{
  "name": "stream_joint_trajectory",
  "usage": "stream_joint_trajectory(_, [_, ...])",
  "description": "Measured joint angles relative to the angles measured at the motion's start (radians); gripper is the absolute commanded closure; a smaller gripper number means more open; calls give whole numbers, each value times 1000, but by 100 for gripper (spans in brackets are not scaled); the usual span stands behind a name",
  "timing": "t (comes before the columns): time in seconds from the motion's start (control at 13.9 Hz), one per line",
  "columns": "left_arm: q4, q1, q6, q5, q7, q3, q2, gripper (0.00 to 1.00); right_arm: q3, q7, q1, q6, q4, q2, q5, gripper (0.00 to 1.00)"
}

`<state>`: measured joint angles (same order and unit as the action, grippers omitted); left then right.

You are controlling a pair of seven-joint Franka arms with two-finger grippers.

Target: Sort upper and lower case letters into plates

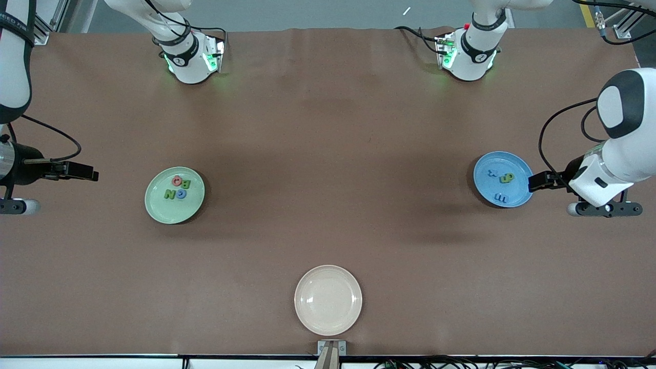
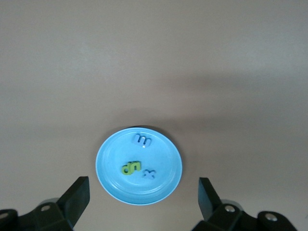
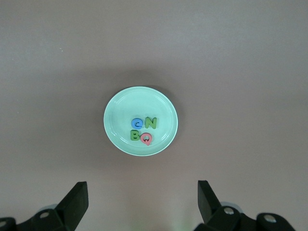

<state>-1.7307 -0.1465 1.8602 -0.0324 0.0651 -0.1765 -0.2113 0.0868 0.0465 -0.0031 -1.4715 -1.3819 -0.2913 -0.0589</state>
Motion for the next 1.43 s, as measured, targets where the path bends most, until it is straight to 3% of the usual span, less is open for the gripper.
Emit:
stream_joint_trajectory(0.57, [3, 345, -15, 58, 39, 333, 11, 1, -6, 0, 0, -9, 1, 2, 14, 0])
stream_joint_trajectory(1.15, [18, 361, -123, 31, -48, 344, 234, 0, -11, 0, -3, -2, 74, 26, 15, 0])
stream_joint_trajectory(1.43, [70, 372, -209, 31, -73, 343, 304, 0, -10, 0, -3, 67, 42, 79, 15, 0])
